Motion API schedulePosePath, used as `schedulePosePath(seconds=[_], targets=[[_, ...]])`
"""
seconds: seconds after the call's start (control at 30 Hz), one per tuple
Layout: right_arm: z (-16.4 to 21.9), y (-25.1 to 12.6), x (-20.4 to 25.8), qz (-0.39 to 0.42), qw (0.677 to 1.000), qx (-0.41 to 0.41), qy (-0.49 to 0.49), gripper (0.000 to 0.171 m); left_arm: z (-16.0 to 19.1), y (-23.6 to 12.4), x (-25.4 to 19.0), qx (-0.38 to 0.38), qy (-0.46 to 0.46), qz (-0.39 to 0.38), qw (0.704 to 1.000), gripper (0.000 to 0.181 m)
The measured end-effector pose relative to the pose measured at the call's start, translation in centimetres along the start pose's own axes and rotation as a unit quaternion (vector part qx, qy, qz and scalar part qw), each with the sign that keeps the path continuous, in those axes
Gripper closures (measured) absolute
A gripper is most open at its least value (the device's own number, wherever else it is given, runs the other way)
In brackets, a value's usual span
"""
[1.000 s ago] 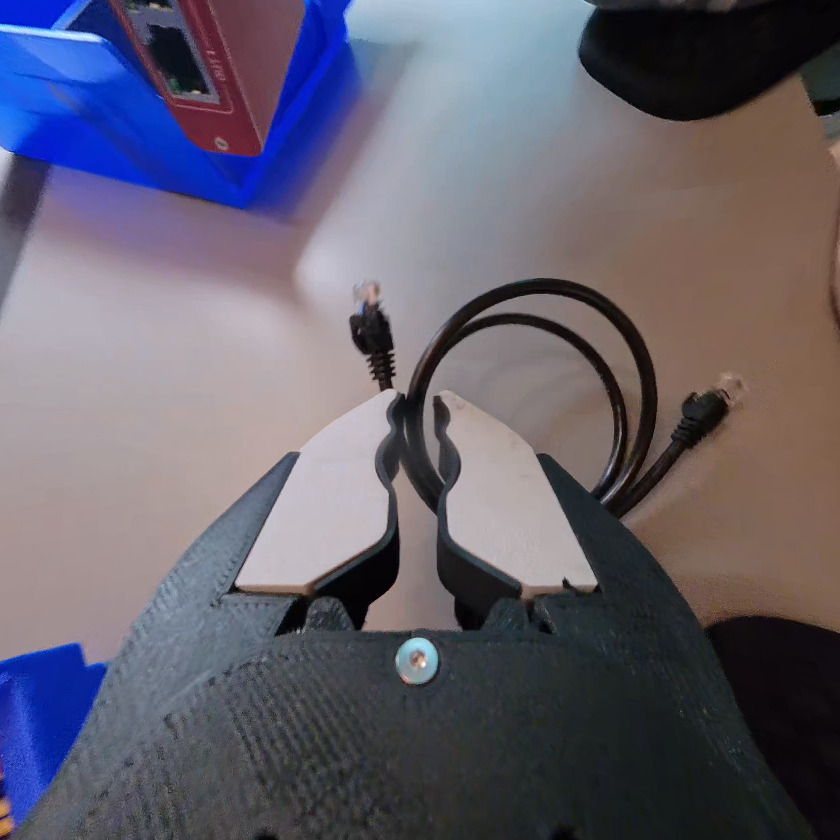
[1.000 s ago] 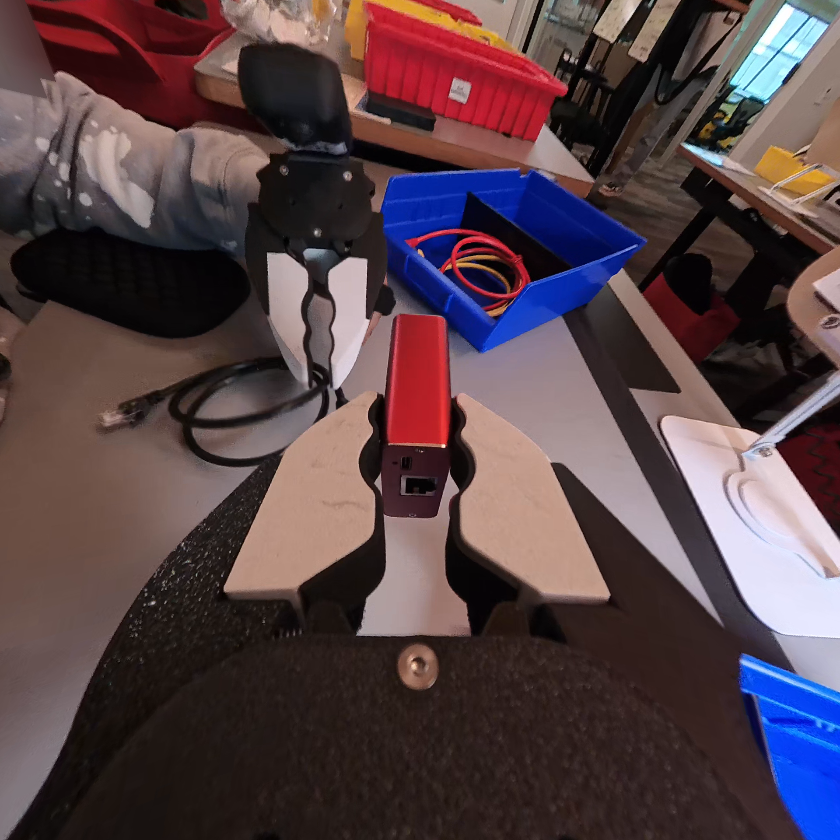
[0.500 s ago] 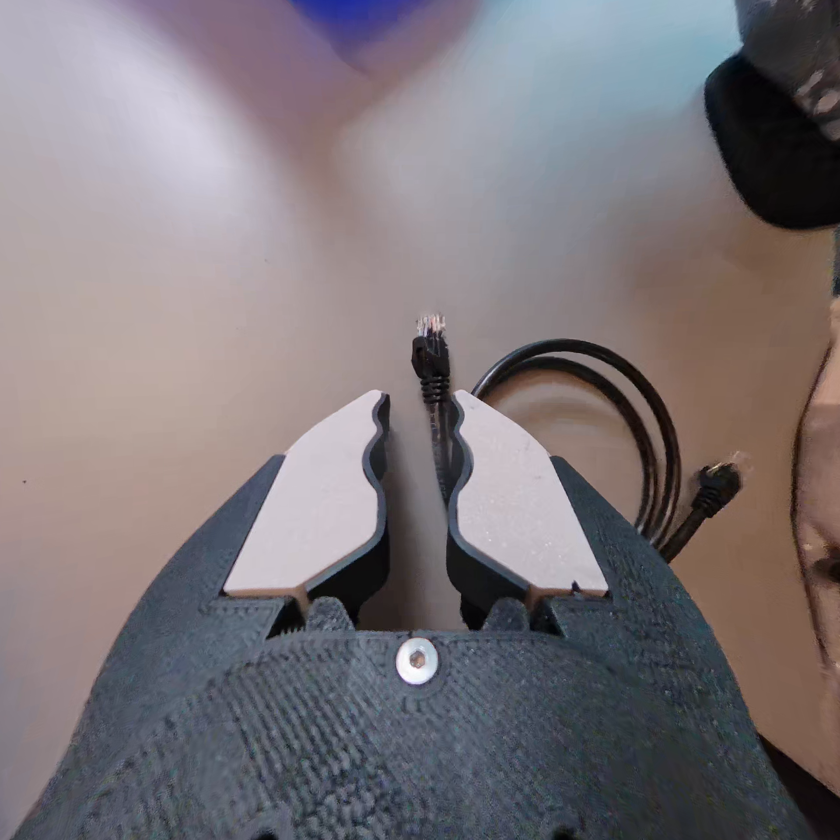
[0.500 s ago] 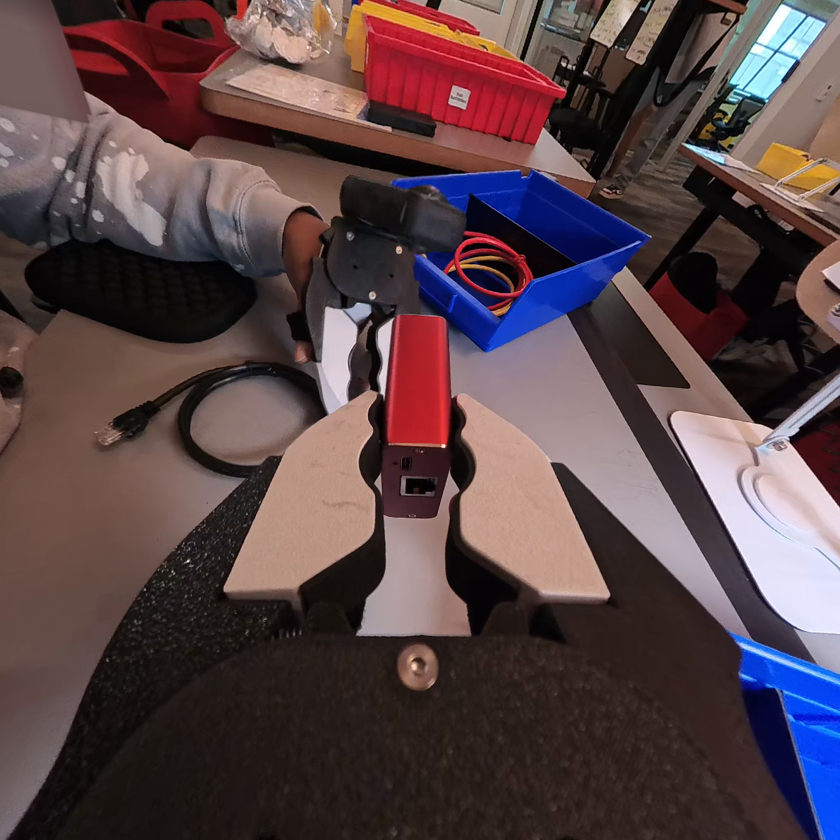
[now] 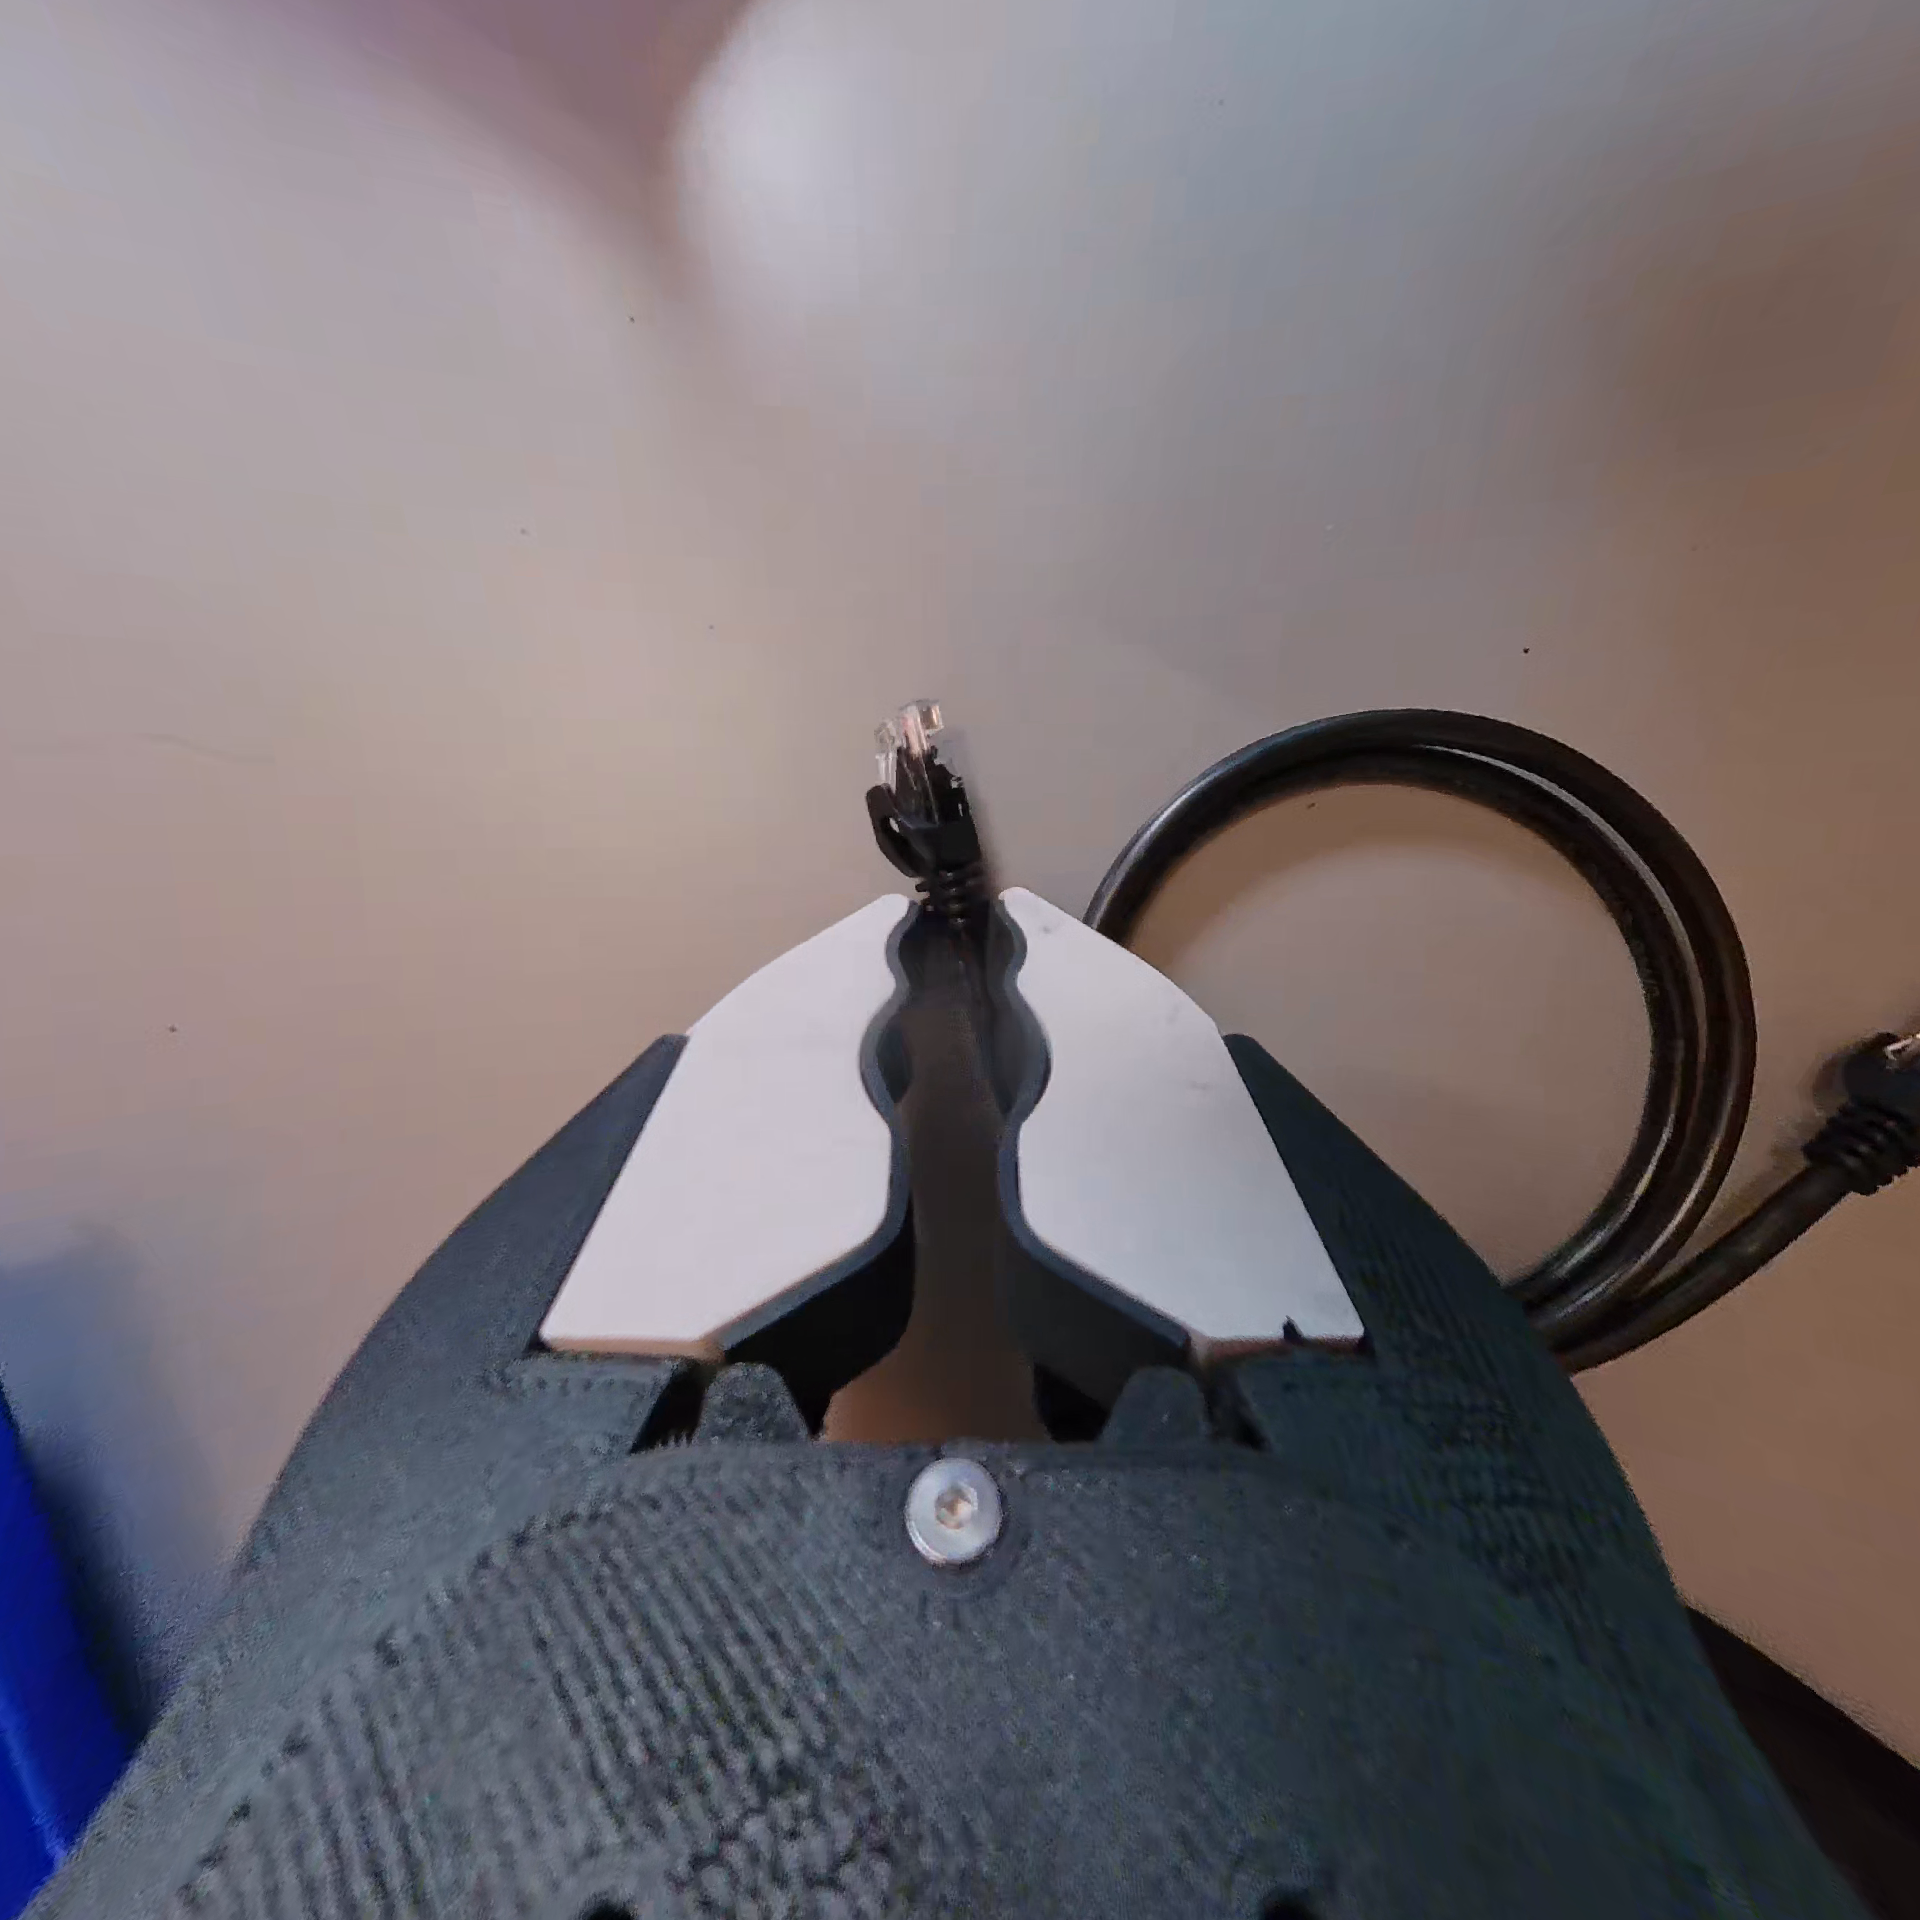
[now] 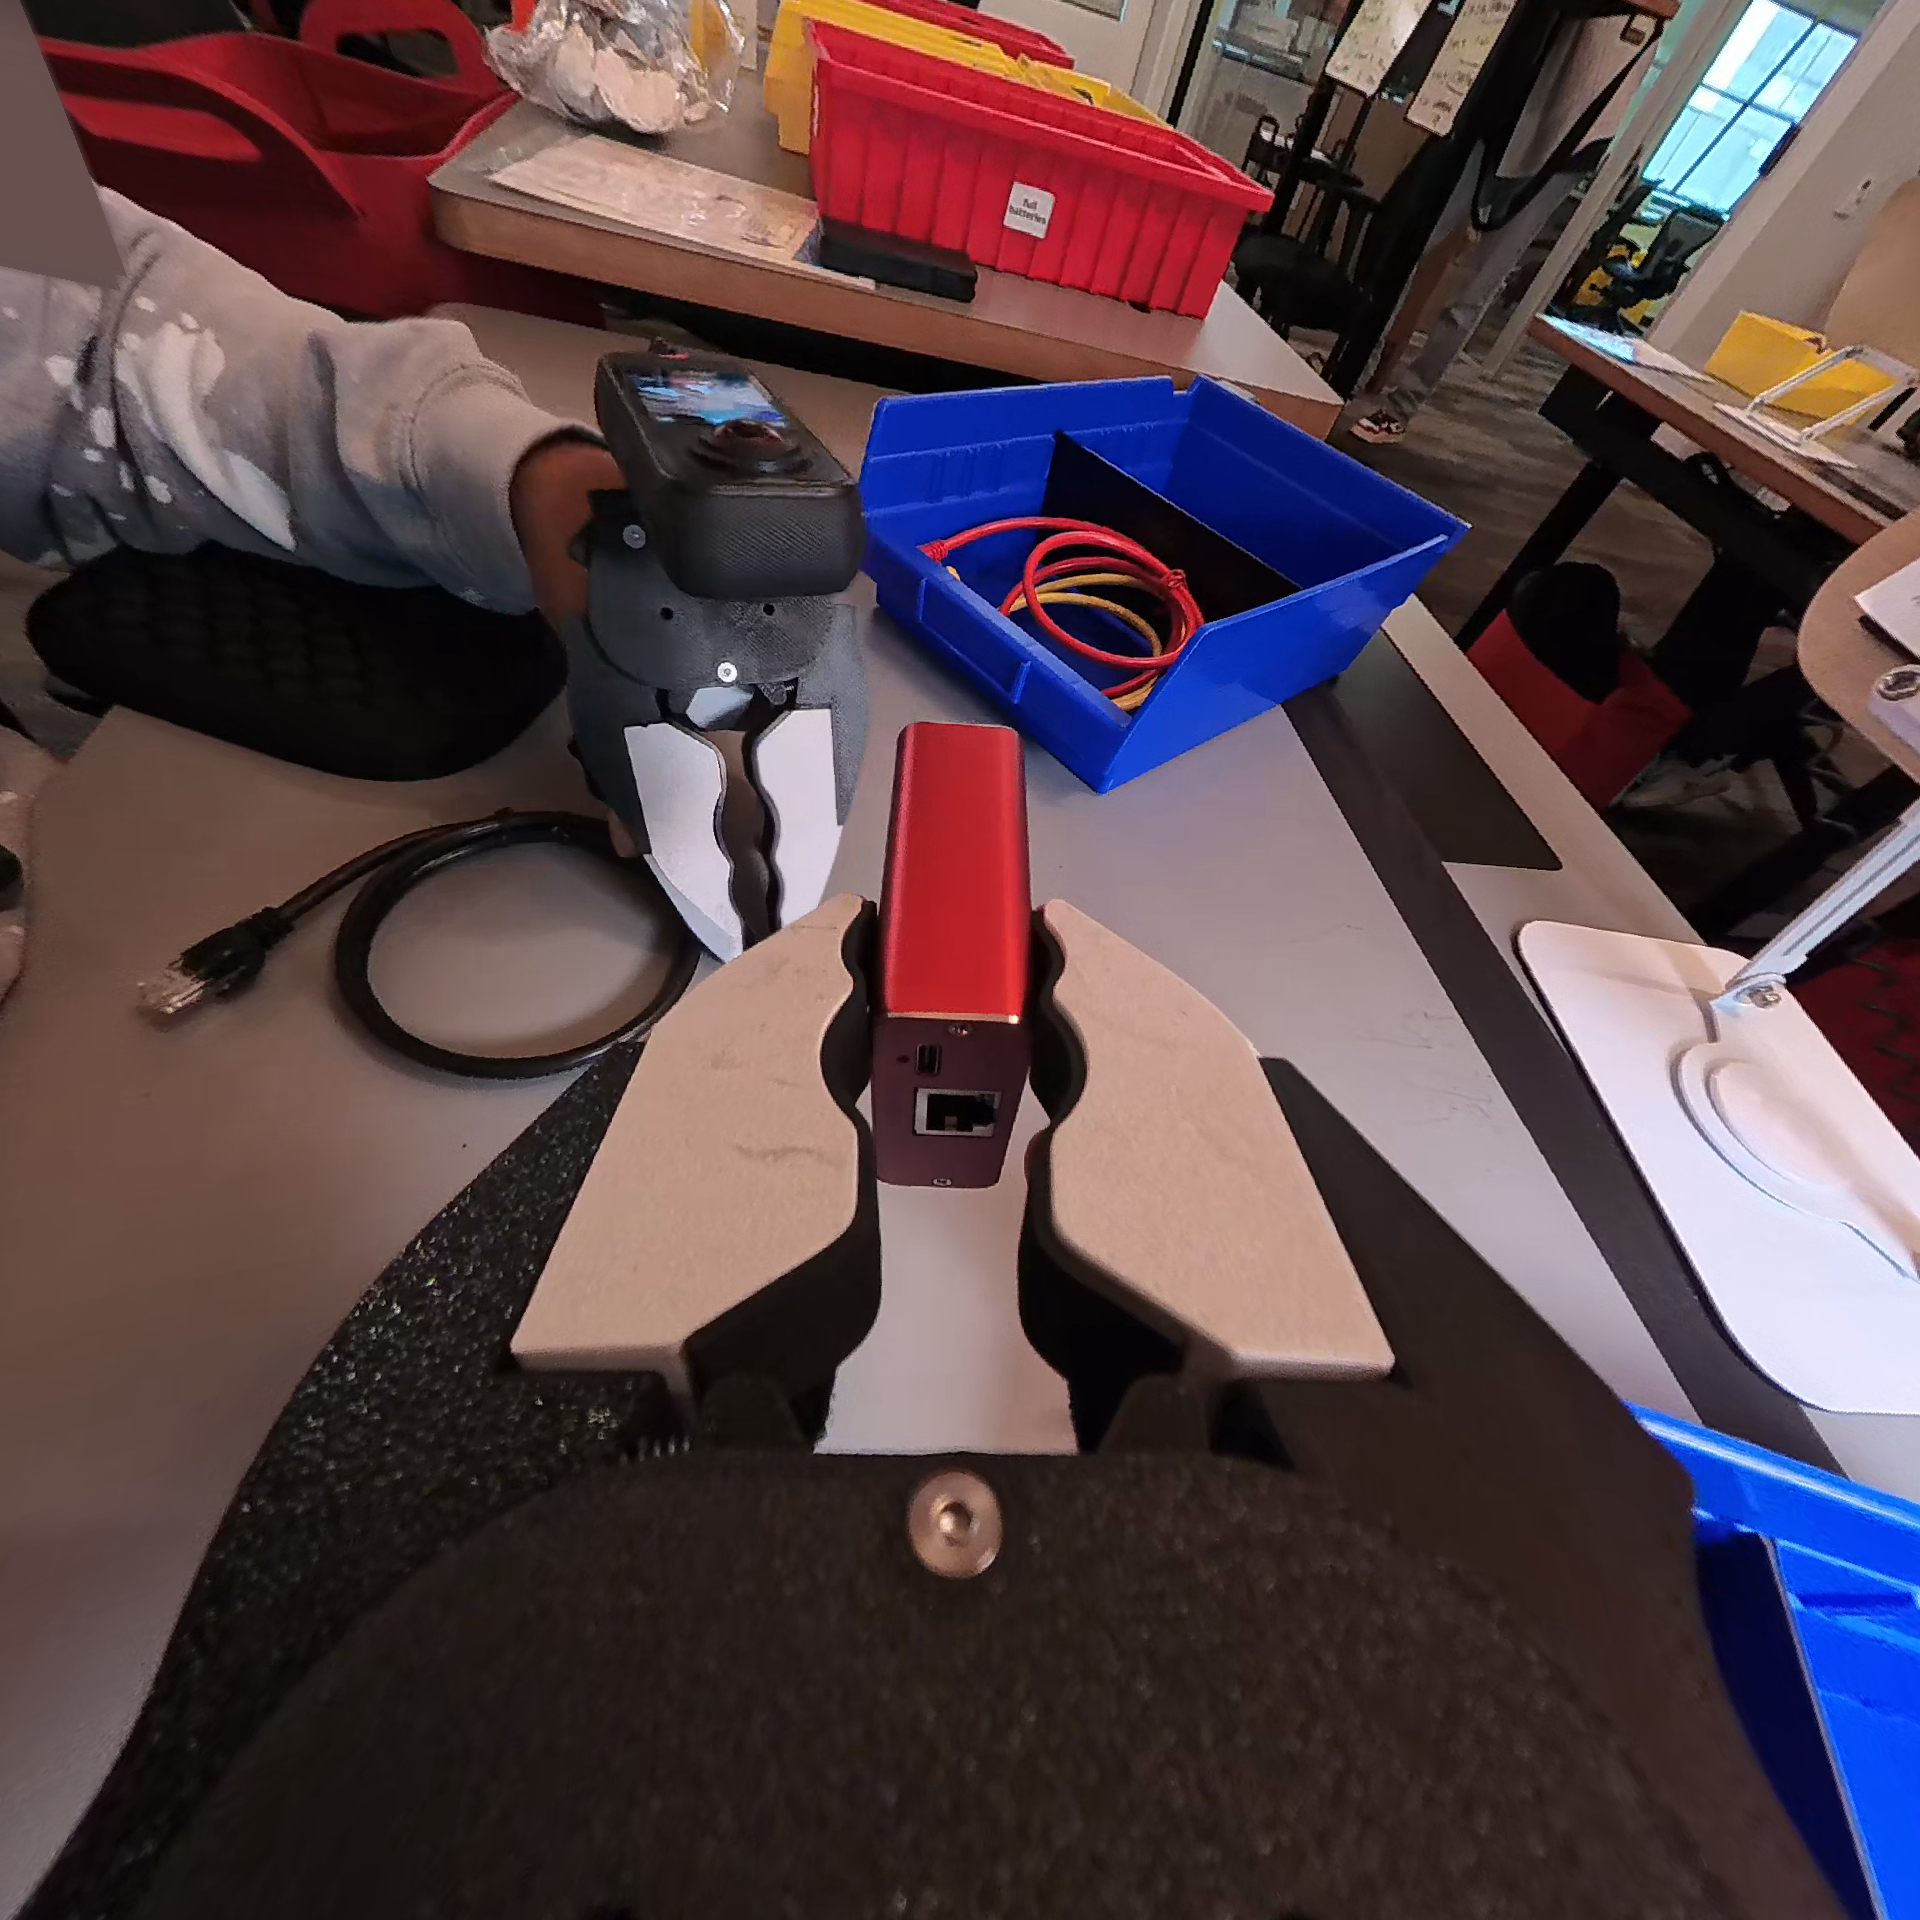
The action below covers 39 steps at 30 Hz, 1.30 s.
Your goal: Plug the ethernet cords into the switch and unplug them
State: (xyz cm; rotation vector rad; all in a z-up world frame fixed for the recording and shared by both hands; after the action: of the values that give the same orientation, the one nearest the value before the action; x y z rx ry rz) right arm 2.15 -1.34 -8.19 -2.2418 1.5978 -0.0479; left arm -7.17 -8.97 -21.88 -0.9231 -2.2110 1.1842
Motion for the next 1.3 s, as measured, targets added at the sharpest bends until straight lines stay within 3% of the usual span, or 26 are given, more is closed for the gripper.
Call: schedulePosePath(seconds=[0.03, 0.13, 0.33, 0.5, 0.67, 1.1, 1.3], targets=[[0.0, 0.0, 0.0, 0.000, 1.000, 0.000, 0.000, 0.145, -0.1, 0.0, 0.1, -0.007, 0.010, -0.008, 1.000, 0.170], [0.1, 0.0, 0.2, -0.006, 1.000, 0.002, -0.002, 0.145, -0.2, 0.0, 0.5, -0.026, 0.022, 0.000, 0.999, 0.170], [0.3, 0.4, 2.0, -0.063, 0.998, -0.005, 0.001, 0.145, -3.2, -4.0, -0.7, -0.166, -0.039, 0.146, 0.974, 0.171], [0.9, 1.3, 4.5, -0.117, 0.993, 0.011, -0.005, 0.145, -4.4, -5.9, -2.2, -0.222, -0.069, 0.254, 0.939, 0.170], [2.4, 2.2, 6.2, -0.139, 0.989, 0.043, -0.017, 0.145, -3.9, -5.3, -3.2, -0.200, -0.076, 0.313, 0.925, 0.170], [3.6, 3.7, 8.3, -0.167, 0.978, 0.103, -0.065, 0.145, -2.1, -3.0, -4.6, -0.110, -0.078, 0.344, 0.929, 0.170], [3.0, 3.3, 8.5, -0.171, 0.978, 0.096, -0.072, 0.145, -2.4, -3.4, -4.9, -0.119, -0.082, 0.363, 0.921, 0.170]])
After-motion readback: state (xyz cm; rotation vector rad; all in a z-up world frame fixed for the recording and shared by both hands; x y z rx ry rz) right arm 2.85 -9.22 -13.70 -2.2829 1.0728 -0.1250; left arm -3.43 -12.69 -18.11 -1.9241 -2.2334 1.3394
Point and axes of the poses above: each gripper's, where its closed fingertips meet, y out along the fingers, z out of its underside, x = y × z across the jaws, the point moved 2 cm from there along -y, back along the fingers, and after that the axes turned 4 degrees about -z, right-handed, at the moved point
